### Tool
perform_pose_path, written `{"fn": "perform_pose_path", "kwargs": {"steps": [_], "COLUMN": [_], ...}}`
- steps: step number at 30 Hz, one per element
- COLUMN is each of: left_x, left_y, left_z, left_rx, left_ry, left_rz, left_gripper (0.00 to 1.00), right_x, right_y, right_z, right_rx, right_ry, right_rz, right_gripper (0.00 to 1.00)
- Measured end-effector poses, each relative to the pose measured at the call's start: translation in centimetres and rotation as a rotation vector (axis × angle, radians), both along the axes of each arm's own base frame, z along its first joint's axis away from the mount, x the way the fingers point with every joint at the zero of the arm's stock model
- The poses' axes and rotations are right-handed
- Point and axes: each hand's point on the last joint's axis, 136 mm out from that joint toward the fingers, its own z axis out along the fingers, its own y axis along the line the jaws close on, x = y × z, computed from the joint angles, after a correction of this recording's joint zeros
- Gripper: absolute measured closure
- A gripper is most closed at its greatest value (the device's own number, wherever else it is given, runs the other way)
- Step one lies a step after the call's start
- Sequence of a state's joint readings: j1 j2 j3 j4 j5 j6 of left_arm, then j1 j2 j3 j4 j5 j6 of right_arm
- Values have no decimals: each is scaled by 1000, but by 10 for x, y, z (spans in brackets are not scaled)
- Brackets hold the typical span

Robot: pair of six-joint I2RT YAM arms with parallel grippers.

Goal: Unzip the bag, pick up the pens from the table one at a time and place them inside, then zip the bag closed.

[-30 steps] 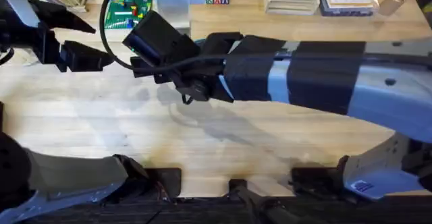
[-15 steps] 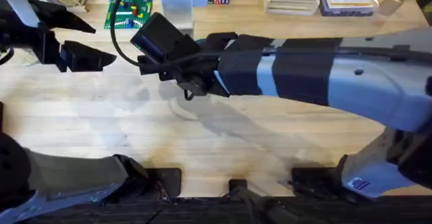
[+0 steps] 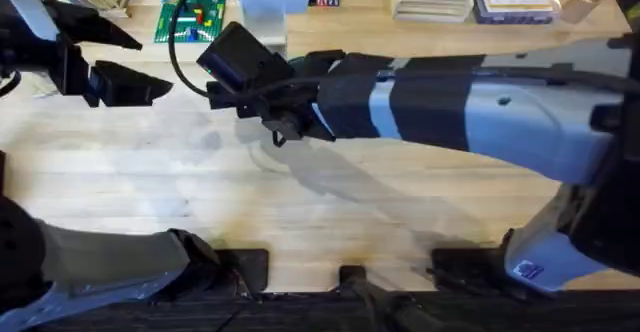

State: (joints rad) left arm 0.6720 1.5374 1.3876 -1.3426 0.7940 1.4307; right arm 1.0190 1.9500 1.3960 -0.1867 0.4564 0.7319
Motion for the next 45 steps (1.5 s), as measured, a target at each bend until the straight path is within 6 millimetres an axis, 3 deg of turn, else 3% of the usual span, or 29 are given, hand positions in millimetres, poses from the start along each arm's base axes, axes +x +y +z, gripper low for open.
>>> {"fn": "perform_pose_path", "kwargs": {"steps": [5,13,27,34,37,45], "left_x": [0,0,0,0,0,0], "left_y": [0,0,0,0,0,0], "left_z": [0,0,0,0,0,0], "left_rx": [0,0,0,0,0,0], "left_ry": [-1,-1,0,0,0,0], "left_rz": [0,0,0,0,0,0], "left_gripper": [7,7,7,7,7,7], "right_x": [2,8,14,14,14,14], "right_y": [-1,-5,-7,-7,-7,-7], "right_z": [0,1,-4,-4,-4,-4], "right_rx": [2,5,0,1,0,1], "right_ry": [-1,-3,-13,-13,-13,-13], "right_rz": [-5,-19,-35,-36,-35,-36], "right_gripper": [8,91,419,462,547,639]}}
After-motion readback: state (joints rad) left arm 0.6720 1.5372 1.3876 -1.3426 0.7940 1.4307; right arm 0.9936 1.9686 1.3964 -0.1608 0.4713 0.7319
